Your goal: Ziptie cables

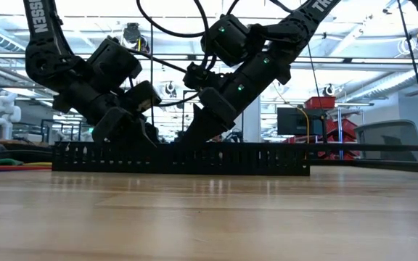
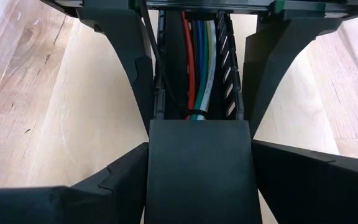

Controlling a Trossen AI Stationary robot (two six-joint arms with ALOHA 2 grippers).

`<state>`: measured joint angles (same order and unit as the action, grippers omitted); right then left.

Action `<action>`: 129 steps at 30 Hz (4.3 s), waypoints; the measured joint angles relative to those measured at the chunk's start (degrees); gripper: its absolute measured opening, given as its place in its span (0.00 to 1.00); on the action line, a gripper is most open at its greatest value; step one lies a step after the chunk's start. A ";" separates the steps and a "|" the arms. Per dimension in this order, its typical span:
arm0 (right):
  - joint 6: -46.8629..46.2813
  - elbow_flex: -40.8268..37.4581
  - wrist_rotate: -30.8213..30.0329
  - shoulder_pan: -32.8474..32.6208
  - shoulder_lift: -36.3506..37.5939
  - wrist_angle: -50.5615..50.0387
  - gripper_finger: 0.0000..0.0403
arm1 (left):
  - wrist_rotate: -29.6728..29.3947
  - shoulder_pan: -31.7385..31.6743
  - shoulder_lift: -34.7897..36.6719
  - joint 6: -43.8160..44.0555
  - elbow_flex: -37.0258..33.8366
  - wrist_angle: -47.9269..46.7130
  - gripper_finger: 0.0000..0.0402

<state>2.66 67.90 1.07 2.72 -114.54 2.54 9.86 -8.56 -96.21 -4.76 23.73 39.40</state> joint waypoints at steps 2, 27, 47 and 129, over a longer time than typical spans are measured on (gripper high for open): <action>0.00 0.02 0.00 0.01 0.00 -0.05 0.61 | -0.01 0.00 -0.01 0.66 -0.02 0.11 0.74; -0.02 0.09 0.43 1.03 0.13 -0.99 0.61 | 0.53 -0.11 4.44 1.50 -0.02 -5.33 0.74; -0.02 0.09 0.21 1.03 0.13 -1.06 0.61 | 1.28 -0.06 7.44 1.45 0.02 -7.47 0.69; 3.91 0.37 0.61 1.05 -1.57 4.33 0.61 | -3.07 -0.29 8.51 3.81 0.32 -20.25 0.99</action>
<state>6.57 68.27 1.67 3.77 -116.11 6.87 6.79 -8.85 -87.70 -0.96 24.05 19.15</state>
